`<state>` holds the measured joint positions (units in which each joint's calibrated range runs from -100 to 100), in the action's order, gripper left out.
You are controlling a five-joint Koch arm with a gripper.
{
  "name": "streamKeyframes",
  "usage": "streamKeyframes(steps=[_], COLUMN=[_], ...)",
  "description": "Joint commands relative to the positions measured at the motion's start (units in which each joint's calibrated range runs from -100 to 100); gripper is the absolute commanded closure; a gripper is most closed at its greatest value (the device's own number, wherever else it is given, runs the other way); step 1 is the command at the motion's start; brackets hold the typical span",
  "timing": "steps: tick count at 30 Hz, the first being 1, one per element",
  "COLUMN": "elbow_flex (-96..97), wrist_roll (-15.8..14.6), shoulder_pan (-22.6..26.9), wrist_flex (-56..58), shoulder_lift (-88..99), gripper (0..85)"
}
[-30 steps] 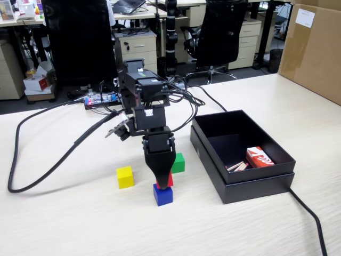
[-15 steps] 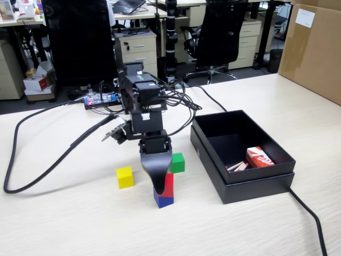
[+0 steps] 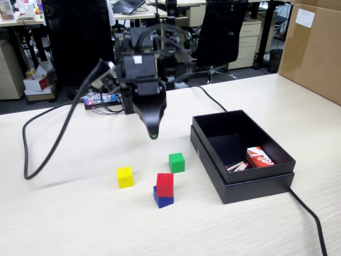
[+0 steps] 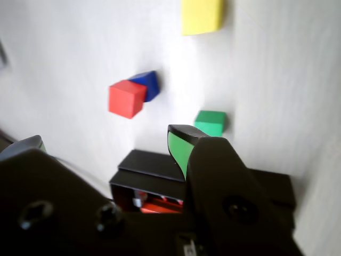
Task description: Put the red cube on top of the blue cube
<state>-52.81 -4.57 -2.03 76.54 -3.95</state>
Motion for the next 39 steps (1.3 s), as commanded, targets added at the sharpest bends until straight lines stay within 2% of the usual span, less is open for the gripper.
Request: streamKeyframes(steps=[1,10,18,22,26,30,37,39], elbow_flex=[5.66,40.75,80.28,98.5,117.45,130.87,140.75,144.19], wrist_roll=[0.59,1.37,2.2,2.69,4.49,5.86,7.08,7.81], shoulder_pan=[0.2,1.27,2.3,2.39,2.15,1.86,1.56,1.56], wrist_flex=[0.48,-3.32,-23.45,-37.96,-54.9,-65.61,-68.2,-71.92], shoulder_lift=[18.69,51.28,78.47,85.24,90.52,94.42,99.01,99.13], gripper=[38.7,36.4,36.6,36.7,36.7,36.7,35.4,35.4])
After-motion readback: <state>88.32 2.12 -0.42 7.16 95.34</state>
